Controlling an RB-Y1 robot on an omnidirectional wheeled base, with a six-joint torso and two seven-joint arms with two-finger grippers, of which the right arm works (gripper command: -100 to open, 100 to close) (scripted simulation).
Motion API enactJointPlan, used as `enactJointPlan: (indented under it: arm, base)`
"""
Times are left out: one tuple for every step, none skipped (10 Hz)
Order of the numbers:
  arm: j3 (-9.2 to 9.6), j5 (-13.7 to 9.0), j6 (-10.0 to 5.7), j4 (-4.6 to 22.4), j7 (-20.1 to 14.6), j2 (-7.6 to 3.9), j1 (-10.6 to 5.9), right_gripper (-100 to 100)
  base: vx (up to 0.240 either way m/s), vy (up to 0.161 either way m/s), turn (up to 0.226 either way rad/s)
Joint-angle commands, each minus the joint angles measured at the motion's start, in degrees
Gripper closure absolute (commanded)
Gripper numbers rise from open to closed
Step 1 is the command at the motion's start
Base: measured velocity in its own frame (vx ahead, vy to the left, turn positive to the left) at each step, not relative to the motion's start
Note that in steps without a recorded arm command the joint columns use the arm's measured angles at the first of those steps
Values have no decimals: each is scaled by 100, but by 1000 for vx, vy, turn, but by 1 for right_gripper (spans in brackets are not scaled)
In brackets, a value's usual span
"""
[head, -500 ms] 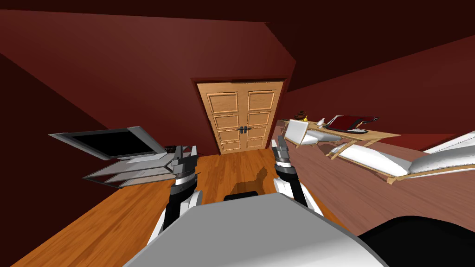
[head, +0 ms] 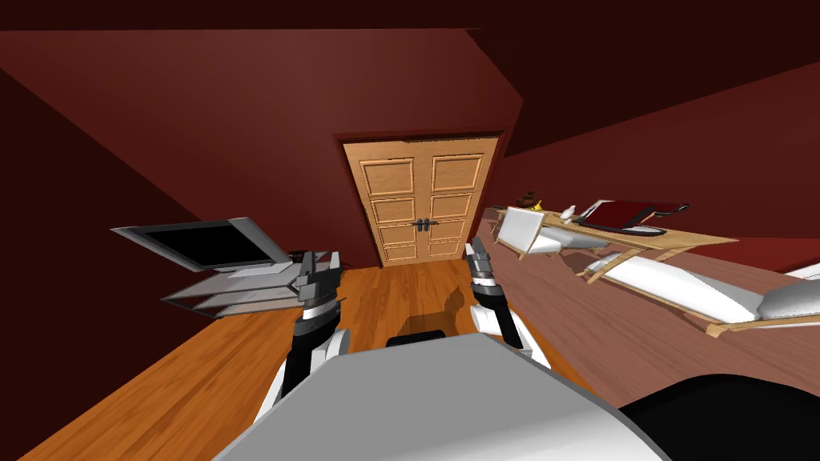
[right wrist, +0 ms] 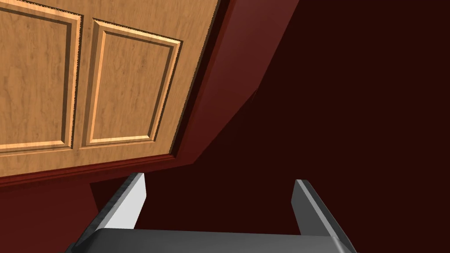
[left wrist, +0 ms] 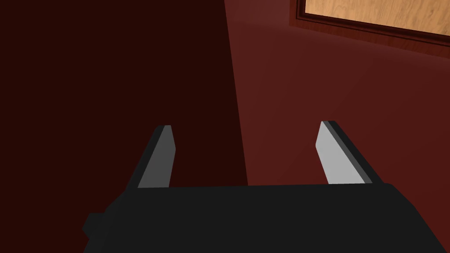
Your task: Pull the door open
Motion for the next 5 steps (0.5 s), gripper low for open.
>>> enactJointPlan:
  arm:
    - [0, -38, -10, 232, -10, -57, -107, -100]
    - [-15, -69, -11, 369, -24, -103, -176, -100]
    - [-32, -104, -11, 529, -39, -155, -256, -100]
    - [-51, -142, -12, 701, -56, -209, -343, -100]
    - [-69, -180, -12, 873, -73, -263, -430, -100]
  base:
    - [81, -25, 81]
    - [73, -31, 62]
    - [62, -25, 69]
    - [72, -20, 82]
    - [84, -35, 71]
